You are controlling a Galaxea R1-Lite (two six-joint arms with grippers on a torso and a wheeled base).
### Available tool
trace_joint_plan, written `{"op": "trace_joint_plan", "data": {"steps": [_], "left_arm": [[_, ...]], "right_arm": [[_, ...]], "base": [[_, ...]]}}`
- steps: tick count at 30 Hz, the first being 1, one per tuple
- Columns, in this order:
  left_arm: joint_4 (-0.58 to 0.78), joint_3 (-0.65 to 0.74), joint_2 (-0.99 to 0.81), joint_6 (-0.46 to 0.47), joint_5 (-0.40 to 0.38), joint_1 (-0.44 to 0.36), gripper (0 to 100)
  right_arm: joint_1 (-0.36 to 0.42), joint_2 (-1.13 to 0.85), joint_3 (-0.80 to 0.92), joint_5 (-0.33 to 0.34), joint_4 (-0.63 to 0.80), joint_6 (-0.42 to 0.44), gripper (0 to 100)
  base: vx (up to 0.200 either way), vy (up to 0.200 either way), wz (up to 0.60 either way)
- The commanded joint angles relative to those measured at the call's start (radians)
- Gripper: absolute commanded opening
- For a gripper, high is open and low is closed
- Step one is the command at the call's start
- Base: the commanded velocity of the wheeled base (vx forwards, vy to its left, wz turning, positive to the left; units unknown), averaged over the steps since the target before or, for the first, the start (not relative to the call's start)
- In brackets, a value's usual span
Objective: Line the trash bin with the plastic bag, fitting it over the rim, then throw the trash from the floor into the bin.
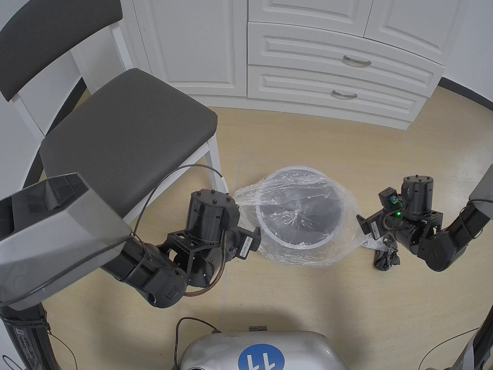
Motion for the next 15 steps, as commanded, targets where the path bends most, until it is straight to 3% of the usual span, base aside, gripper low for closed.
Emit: {"op": "trace_joint_plan", "data": {"steps": [1, 4, 10, 15], "left_arm": [[0.015, -0.125, 0.025, 0.192, -0.041, -0.017, 100], [0.021, -0.179, 0.077, 0.253, -0.041, -0.011, 100], [0.025, -0.313, 0.217, 0.296, -0.035, -0.015, 100], [0.044, -0.429, 0.317, 0.347, -0.014, -0.006, 100]], "right_arm": [[-0.108, -0.144, 0.011, 0.011, -0.009, -0.027, 100], [-0.186, -0.208, 0.042, 0.035, -0.015, -0.075, 100], [-0.441, -0.303, 0.053, 0.345, -0.005, -0.084, 100], [-0.554, -0.303, 0.038, 0.454, -0.005, -0.073, 100]], "base": [[0.0, 0.0, 0.0], [0.0, 0.0, 0.0], [0.0, 0.0, 0.0], [0.0, 0.0, 0.0]]}}
